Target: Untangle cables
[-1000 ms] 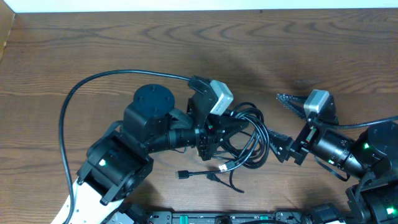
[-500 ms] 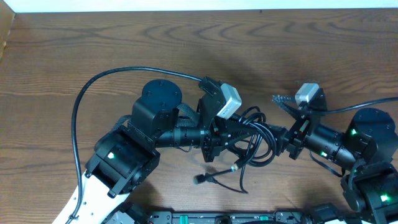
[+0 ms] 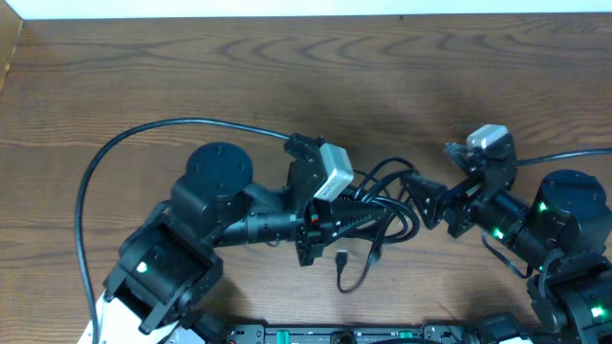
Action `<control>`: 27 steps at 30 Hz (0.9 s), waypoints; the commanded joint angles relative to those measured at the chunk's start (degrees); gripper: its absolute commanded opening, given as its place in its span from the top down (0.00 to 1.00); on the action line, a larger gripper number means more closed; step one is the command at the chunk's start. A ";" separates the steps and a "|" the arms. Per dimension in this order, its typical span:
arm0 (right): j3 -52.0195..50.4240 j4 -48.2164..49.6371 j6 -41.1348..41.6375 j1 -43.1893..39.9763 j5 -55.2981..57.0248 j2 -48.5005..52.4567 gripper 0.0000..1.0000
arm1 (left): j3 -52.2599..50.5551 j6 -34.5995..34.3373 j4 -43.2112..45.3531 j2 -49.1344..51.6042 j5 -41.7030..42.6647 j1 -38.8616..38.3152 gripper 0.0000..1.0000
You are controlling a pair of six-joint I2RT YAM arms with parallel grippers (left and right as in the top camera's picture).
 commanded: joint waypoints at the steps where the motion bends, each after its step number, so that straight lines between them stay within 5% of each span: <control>1: -1.84 -1.68 1.53 -0.90 19.80 1.42 0.12 | 2.25 0.96 2.03 -4.31 7.76 -0.50 0.92; 19: -1.84 -7.23 6.38 -1.42 34.58 1.42 0.04 | 2.25 0.92 0.70 -4.28 8.28 -0.44 0.93; 27: -1.84 -7.48 7.06 -3.67 36.35 1.40 0.02 | 2.25 -3.04 -2.25 -4.24 0.52 -0.44 0.92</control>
